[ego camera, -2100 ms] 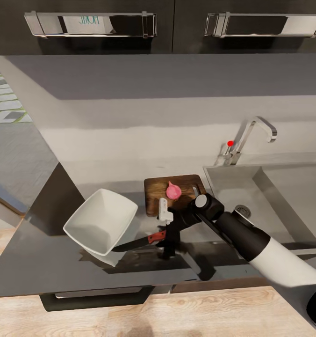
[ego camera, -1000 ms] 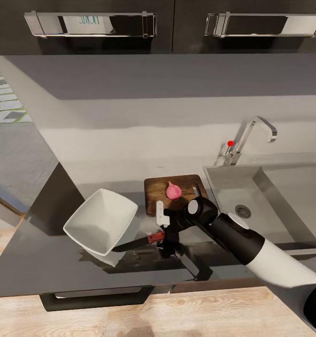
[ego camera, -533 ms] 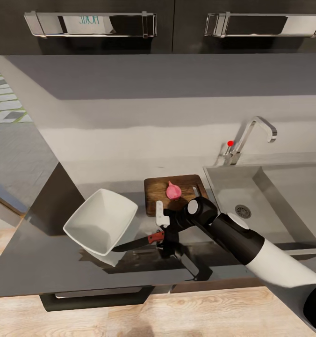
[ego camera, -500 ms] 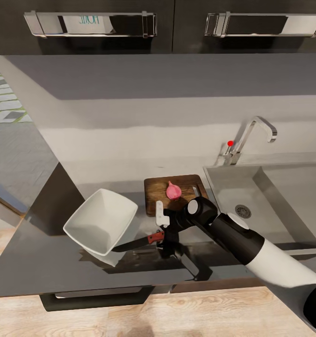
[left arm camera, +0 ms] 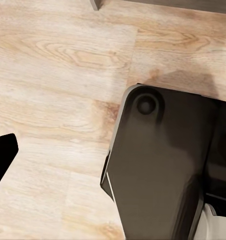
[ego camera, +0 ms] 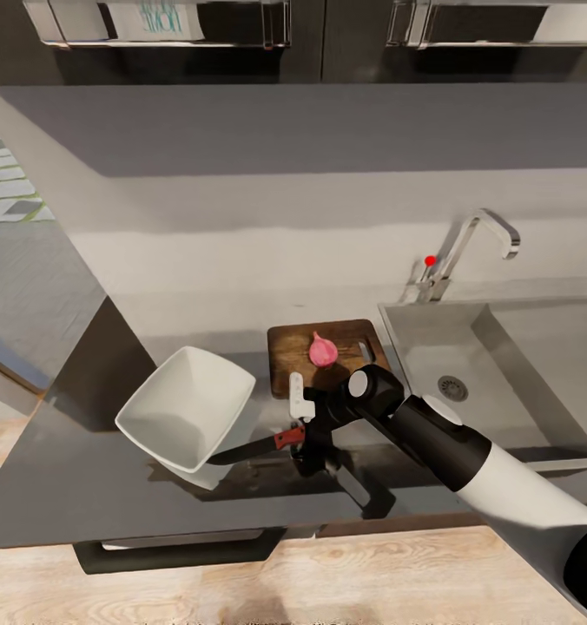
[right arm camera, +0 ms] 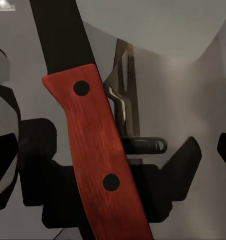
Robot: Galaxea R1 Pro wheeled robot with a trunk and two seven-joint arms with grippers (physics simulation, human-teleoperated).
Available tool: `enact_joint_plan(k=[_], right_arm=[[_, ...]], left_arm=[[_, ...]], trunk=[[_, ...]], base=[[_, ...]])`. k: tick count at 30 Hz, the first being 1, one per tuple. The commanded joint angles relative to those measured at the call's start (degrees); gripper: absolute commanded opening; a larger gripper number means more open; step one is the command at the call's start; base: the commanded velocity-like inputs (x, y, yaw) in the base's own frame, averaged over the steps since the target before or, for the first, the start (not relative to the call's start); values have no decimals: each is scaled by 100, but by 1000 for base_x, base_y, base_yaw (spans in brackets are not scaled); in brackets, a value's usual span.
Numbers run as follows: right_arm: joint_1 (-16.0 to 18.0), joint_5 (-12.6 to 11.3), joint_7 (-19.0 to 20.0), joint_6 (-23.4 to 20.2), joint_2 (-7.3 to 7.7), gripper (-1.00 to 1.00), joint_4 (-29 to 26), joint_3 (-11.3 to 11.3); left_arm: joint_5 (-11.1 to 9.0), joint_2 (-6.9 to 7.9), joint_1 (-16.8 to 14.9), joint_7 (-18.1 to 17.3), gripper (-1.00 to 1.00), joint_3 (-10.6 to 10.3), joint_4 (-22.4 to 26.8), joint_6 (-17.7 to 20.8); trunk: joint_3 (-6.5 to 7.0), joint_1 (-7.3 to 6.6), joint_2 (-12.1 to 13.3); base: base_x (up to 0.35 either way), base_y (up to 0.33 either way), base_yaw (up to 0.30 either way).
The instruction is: In the kitchen, take the Vidalia onion out of the sink, dice it on the chopping board with the paring knife, put the diced onion into the bowl on the countertop, then place both the paring knife and the chopping board into the sink.
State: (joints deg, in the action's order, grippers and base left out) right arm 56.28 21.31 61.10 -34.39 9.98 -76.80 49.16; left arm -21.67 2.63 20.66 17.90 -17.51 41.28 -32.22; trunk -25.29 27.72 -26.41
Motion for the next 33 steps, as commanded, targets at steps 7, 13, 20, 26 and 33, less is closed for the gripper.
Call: enact_joint_plan(k=[7,13,20,26,33], right_arm=[[6,31,25,-33,4,100,-10,13],[6,31,25,-33,4,100,-10,14],[6,31,18,-33,3,100,-3,18],[6,31,16,-31,4,100,-2,23],[6,31,16,-25,4,100,-1,24]], left_arm=[[-26,10,0,56,100,-42,4,-13],[-28,10,0,56,100,-42,3,-13],[-28,10,0,56,100,-42,3,-12],[-29,10,0,56,100,-42,3,-12],[-26,10,0,56,100,-42,3,-12]], trunk=[[-72,3,-9],[-126,3,-9],[-148,3,-9],[-151,3,-9],[-151,3,-9]], base=[[0,0,0],[0,0,0],[0,0,0],[0,0,0],[0,0,0]])
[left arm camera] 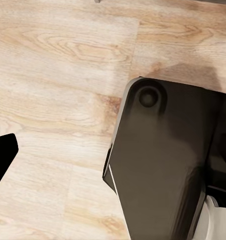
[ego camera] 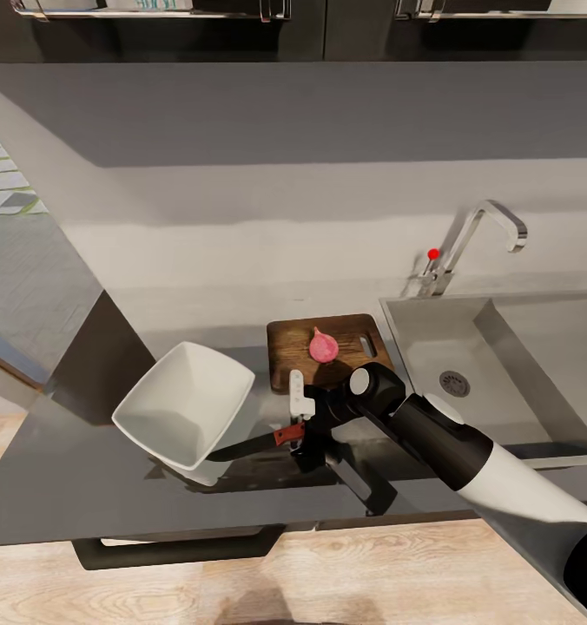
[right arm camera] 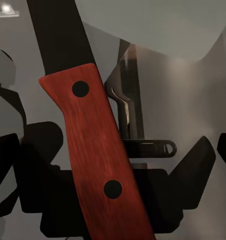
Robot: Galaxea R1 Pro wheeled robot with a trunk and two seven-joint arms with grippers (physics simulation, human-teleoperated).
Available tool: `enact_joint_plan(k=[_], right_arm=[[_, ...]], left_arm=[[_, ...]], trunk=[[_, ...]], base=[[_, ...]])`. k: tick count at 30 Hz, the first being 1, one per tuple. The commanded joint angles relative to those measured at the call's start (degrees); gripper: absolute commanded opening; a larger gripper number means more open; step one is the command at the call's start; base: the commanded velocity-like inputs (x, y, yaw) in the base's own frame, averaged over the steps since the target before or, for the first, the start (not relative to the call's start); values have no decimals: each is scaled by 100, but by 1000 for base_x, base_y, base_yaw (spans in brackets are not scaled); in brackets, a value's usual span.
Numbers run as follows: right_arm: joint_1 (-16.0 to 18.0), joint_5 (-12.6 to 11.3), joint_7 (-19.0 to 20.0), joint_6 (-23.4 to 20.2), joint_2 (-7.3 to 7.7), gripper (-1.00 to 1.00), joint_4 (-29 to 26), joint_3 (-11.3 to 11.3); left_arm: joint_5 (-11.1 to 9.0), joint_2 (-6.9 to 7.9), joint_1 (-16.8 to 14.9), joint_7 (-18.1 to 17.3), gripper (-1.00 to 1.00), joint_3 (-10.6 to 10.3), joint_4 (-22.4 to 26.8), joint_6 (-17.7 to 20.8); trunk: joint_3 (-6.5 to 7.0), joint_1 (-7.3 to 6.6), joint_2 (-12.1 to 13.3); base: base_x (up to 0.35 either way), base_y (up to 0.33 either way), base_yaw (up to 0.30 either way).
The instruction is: In the kitchen, take the Vidalia onion out of the sink, dice it on the chopping board with the paring knife, put the diced onion into the bowl on the countertop, then place both the paring knife and the chopping board into the sink.
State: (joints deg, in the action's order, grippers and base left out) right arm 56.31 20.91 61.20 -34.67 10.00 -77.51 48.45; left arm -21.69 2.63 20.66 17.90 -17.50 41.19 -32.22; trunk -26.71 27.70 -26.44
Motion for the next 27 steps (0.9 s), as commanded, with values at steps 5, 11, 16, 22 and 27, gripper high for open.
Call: enact_joint_plan(k=[5,11,16,22,27], right_arm=[[2,72,6,-2,2,100,70,96],[2,72,6,2,8,-100,70,95],[2,78,5,-4,-2,-100,70,103],[2,88,1,-41,-6,-100,70,105],[2,96,6,-48,-4,-100,70,359]], left_arm=[[-26,10,-1,56,100,-43,12,-12],[-26,10,-1,56,100,-43,12,-12],[-22,10,-1,56,100,-43,12,-12],[-21,10,-1,56,100,-43,19,-14],[-19,10,-1,56,100,-43,18,-14]], trunk=[[-9,5,-6],[-9,5,-6],[-9,5,-6],[-9,5,-6],[-7,5,-6]], base=[[0,0,0],[0,0,0],[0,0,0],[0,0,0],[0,0,0]])
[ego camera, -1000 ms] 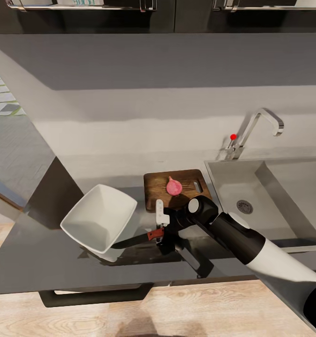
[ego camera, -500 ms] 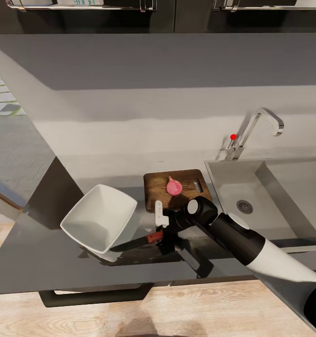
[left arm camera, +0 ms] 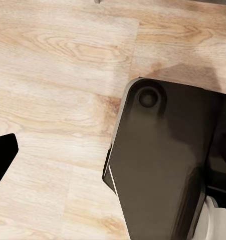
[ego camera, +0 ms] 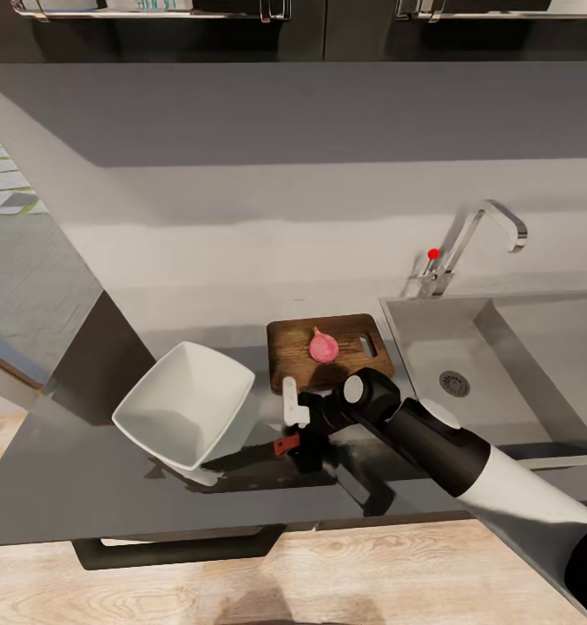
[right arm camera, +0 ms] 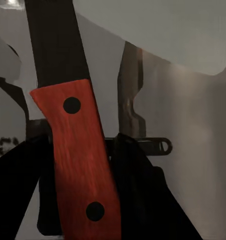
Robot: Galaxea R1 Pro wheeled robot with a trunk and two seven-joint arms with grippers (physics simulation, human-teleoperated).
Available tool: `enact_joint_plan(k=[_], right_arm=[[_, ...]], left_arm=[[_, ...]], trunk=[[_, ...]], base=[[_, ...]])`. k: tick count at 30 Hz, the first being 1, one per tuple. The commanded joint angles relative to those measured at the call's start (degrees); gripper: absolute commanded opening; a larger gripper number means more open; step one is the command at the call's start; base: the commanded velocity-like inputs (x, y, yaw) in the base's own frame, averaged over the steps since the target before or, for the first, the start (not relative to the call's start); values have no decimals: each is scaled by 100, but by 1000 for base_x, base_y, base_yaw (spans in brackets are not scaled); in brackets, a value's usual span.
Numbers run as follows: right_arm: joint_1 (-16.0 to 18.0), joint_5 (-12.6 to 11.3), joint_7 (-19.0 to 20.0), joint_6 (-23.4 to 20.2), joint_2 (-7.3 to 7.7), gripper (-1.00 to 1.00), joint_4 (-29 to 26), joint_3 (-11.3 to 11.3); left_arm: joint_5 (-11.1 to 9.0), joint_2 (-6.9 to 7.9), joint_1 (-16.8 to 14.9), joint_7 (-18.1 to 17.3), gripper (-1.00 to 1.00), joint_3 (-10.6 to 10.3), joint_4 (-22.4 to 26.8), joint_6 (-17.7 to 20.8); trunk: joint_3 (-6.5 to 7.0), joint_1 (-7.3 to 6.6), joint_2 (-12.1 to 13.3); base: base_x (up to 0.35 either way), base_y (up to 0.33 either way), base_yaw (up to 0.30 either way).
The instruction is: In the kitchen, take the Vidalia onion out of the sink, dice it on the chopping board with the paring knife, put the diced onion into the bowl on the countertop, then place both the paring knife and the chopping board into the sink.
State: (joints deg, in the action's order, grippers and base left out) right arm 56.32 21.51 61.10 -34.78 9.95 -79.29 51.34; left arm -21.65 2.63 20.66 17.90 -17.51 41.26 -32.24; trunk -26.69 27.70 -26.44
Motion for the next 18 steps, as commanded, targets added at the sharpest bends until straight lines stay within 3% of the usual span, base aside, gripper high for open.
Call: enact_joint_plan(k=[1,10,18], right_arm=[[2,37,16,-40,1,-100,248,135],[2,39,16,-173,-1,-100,248,166],[2,39,16,-195,-1,-100,248,166]], left_arm=[[-25,10,-1,56,100,-42,12,-14],[-24,10,-1,56,100,-42,13,-18],[-23,10,-1,56,100,-42,14,-19]], trunk=[[-4,5,-7],[70,5,-7],[143,5,-7]], base=[[0,0,0],[-23,0,0],[-299,0,0]])
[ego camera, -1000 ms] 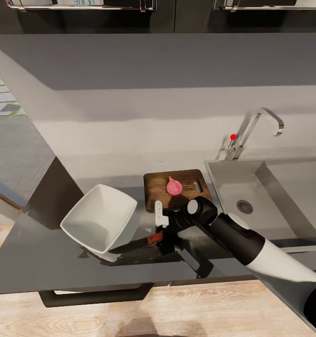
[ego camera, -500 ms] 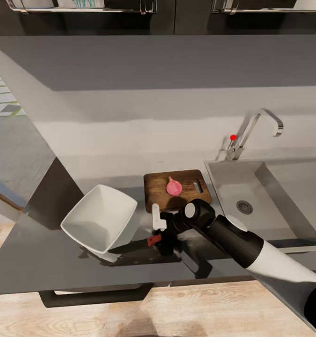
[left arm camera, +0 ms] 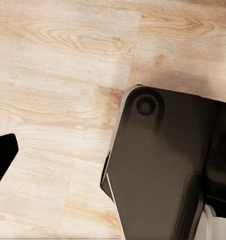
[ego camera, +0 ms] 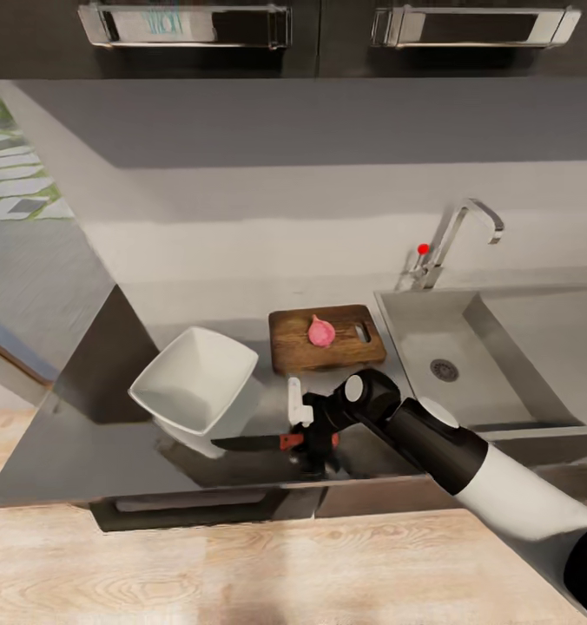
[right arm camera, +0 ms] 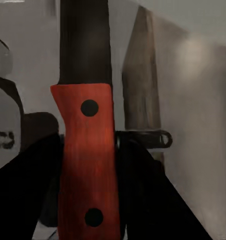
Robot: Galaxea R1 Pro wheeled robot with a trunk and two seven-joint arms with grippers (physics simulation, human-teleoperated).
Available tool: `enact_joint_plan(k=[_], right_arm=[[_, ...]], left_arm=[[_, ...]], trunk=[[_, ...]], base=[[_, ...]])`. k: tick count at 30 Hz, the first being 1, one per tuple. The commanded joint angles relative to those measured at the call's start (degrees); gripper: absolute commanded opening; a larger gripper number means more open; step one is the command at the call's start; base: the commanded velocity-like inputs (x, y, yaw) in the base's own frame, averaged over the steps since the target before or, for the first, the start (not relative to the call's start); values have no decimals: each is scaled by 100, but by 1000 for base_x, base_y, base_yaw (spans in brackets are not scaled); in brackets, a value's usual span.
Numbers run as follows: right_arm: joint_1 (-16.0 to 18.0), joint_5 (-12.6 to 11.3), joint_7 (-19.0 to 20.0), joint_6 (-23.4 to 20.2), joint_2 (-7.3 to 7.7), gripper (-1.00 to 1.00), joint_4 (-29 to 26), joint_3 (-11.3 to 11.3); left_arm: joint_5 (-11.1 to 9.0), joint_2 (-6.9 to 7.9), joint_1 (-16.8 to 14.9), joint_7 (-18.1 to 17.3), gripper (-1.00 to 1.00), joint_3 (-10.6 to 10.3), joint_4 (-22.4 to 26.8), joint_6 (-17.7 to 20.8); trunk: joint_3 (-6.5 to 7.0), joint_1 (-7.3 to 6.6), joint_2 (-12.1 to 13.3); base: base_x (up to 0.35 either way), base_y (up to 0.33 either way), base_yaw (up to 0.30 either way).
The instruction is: In the kitchen, take the Vidalia onion out of the sink, dice it on the chopping board with the paring knife, put the diced onion into the bowl on the countertop, then place both the paring knife and the chopping board into the sink.
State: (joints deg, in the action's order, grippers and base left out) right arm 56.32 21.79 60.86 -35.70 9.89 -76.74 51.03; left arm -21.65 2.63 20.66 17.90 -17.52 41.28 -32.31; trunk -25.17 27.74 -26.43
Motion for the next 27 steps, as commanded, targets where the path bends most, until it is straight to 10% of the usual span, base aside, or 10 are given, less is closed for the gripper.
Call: enact_joint_plan(k=[1,27], right_arm=[[2,12,40,-104,4,-100,-8,197],[2,27,40,-104,4,-100,-8,181]], left_arm=[[-24,9,0,56,100,-41,10,-12],[-26,9,0,56,100,-41,12,-12]], trunk=[[0,1,-8],[236,1,-8]], base=[[-341,0,0],[-127,0,0]])
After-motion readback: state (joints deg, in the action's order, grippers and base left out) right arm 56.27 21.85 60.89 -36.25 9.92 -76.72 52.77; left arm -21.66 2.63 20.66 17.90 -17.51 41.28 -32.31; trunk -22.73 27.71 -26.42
